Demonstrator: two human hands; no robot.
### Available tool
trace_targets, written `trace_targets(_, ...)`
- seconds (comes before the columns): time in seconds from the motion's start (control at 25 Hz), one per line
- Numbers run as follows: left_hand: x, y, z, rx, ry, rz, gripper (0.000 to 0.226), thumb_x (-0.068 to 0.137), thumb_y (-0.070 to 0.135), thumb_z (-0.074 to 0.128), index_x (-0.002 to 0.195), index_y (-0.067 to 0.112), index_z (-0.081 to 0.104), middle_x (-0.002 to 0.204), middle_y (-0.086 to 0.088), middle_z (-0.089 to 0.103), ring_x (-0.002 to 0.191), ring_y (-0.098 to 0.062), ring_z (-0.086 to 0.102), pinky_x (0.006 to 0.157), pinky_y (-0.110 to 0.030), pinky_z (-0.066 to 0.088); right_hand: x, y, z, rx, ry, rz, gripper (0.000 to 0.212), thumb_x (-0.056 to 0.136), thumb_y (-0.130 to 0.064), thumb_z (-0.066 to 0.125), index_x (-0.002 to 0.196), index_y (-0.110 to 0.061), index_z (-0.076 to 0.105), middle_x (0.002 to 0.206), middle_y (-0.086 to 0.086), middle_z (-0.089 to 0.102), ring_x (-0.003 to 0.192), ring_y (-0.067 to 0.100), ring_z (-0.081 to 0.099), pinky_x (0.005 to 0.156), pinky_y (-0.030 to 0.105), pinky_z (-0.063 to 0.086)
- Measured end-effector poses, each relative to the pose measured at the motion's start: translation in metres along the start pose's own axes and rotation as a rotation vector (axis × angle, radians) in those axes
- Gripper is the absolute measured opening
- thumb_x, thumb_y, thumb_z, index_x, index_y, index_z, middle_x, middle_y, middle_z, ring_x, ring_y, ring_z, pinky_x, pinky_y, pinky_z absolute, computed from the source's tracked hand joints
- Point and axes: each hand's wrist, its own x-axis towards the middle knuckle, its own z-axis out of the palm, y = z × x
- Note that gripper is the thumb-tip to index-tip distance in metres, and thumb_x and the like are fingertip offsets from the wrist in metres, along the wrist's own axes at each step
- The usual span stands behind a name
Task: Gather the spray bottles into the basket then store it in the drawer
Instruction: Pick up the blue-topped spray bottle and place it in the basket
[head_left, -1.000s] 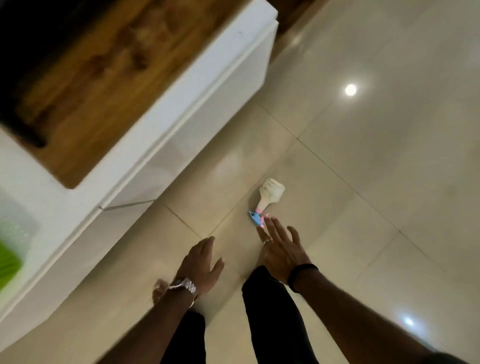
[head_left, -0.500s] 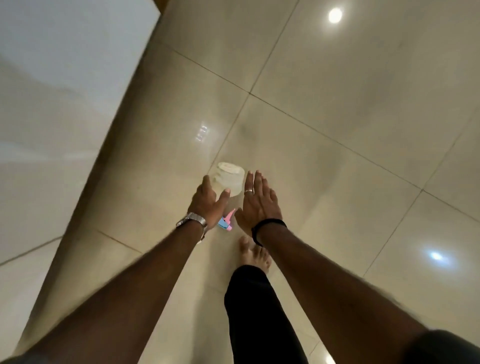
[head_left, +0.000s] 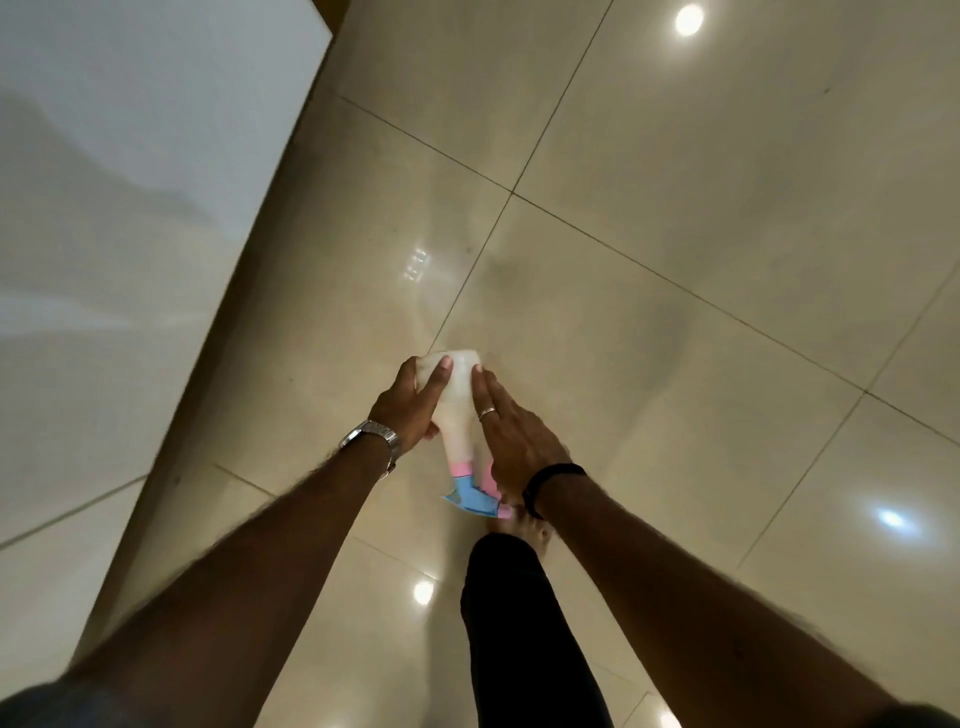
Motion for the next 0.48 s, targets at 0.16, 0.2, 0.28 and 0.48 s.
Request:
trace_targets(0.16,-0.042,0.012,-0.039,0.036,-0.123,-0.15,0.076,0.087,0.083,0.02,0.119,0.024,0.054,0.073,-0.008,0.067,0.052,-0.024,0.058,0.051,-0.028,0.049,-0.025,-0.023,-0.046,-0.063,-0.082,-0.207,0.107,0.086,0.0,0.058,0.157,-0.032,-0.015,0.17,-0.004,-0.008,0.137,0.033,0.048,0.098,0.041,0.051)
trace_targets(0.2,-0.055,0.019,-0.048,0.001,-0.197,-0.213,0.083,0.086,0.084,0.015,0.103,0.016,0.059,0.065,-0.008,0.063,0.05,-0.022,0.054,0.053,-0.027,0.046,-0.034,-0.033,-0.058,-0.07,-0.093,-0.265,0.106,0.088,-0.008,0.063,0.158,-0.03,-0.013,0.17,-0.004,-0.007,0.143,0.029,0.041,0.103,0.04,0.049)
trace_targets(0.28,-0.087,0.033,-0.063,-0.203,-0.353,-0.351,0.092,0.082,0.088,0.007,0.087,0.011,0.057,0.065,-0.01,0.057,0.053,-0.021,0.052,0.057,-0.025,0.042,-0.054,-0.062,-0.08,-0.037,-0.065,-0.339,0.103,0.089,-0.036,0.068,0.16,-0.025,-0.006,0.17,-0.002,-0.001,0.151,0.021,0.029,0.109,0.04,0.045)
trace_targets(0.48,-0.179,0.038,-0.101,-0.28,-0.376,-0.24,0.069,0.105,0.048,0.008,0.09,0.007,0.062,0.057,-0.007,0.064,0.038,-0.013,0.05,0.051,-0.023,0.042,-0.104,-0.137,-0.113,0.077,0.11,-0.346,0.086,0.09,-0.059,0.059,0.158,-0.025,0.018,0.158,-0.002,0.032,0.135,0.021,0.047,0.101,0.038,0.05)
